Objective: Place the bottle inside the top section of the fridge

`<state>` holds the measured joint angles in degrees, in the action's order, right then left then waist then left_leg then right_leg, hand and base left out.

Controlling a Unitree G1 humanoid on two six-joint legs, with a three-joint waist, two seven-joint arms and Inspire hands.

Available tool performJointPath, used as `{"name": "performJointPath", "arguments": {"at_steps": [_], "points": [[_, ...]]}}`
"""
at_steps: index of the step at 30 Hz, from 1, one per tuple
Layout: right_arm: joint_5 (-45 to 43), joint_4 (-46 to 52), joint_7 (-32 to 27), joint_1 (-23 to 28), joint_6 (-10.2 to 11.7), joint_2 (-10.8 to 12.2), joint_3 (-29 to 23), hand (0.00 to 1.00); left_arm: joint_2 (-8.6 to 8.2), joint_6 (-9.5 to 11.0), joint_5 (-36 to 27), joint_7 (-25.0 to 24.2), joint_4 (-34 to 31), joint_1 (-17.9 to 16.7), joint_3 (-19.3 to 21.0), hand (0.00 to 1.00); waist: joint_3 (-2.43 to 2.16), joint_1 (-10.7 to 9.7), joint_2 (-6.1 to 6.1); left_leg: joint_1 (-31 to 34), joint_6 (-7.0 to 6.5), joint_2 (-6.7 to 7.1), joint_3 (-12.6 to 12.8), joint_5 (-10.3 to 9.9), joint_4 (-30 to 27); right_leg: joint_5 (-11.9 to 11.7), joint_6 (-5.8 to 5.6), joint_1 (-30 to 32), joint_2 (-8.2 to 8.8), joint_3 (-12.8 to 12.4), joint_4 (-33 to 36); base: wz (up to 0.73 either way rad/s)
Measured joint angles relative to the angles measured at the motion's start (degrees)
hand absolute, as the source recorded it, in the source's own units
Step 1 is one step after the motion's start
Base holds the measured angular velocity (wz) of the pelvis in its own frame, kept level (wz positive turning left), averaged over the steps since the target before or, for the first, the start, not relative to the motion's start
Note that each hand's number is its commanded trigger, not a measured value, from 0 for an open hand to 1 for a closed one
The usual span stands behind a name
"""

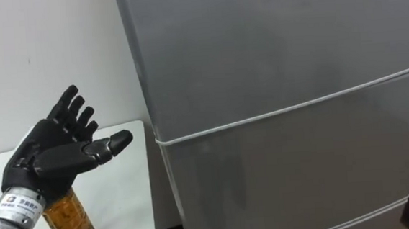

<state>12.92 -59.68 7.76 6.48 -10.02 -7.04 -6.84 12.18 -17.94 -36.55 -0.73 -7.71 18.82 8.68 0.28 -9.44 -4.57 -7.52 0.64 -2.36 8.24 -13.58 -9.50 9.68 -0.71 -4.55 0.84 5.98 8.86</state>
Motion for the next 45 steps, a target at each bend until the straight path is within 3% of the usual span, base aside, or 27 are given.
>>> {"name": "performJointPath", "arguments": {"at_steps": [8, 29, 45], "points": [[0.3, -0.3, -0.1, -0.3, -0.1, 0.1, 0.1, 0.00, -0.04, -0.3, -0.1, 0.0, 0.2, 0.4, -3.4, 0.00, -0.02, -0.8, -0.06, 0.0, 0.00, 0.00, 0.2, 0.0, 0.0, 0.0, 0.00, -0.1, 0.02, 0.1, -0.1, 0.00], [0.3, -0.2, -0.1, -0.9, -0.9, -0.2, 1.1, 0.00, 0.04, -0.5, -0.3, 0.3, 3.7, 2.3, -4.3, 0.00, 0.03, -2.0, -0.45, 0.0, 0.00, 0.01, 0.9, 0.0, 0.1, -0.2, -0.07, 0.4, -0.03, -1.1, 0.0, -0.01], [0.5, -0.4, -1.4, -1.5, 0.2, -0.5, 3.3, 0.00, -0.02, -0.5, 1.2, 0.6, 3.2, 3.3, -4.5, 0.00, 0.23, -2.0, -0.80, 0.3, 0.00, 0.02, 0.8, 0.0, 0.1, -0.3, -0.11, 0.5, 0.00, -0.8, -0.1, 0.00]]}}
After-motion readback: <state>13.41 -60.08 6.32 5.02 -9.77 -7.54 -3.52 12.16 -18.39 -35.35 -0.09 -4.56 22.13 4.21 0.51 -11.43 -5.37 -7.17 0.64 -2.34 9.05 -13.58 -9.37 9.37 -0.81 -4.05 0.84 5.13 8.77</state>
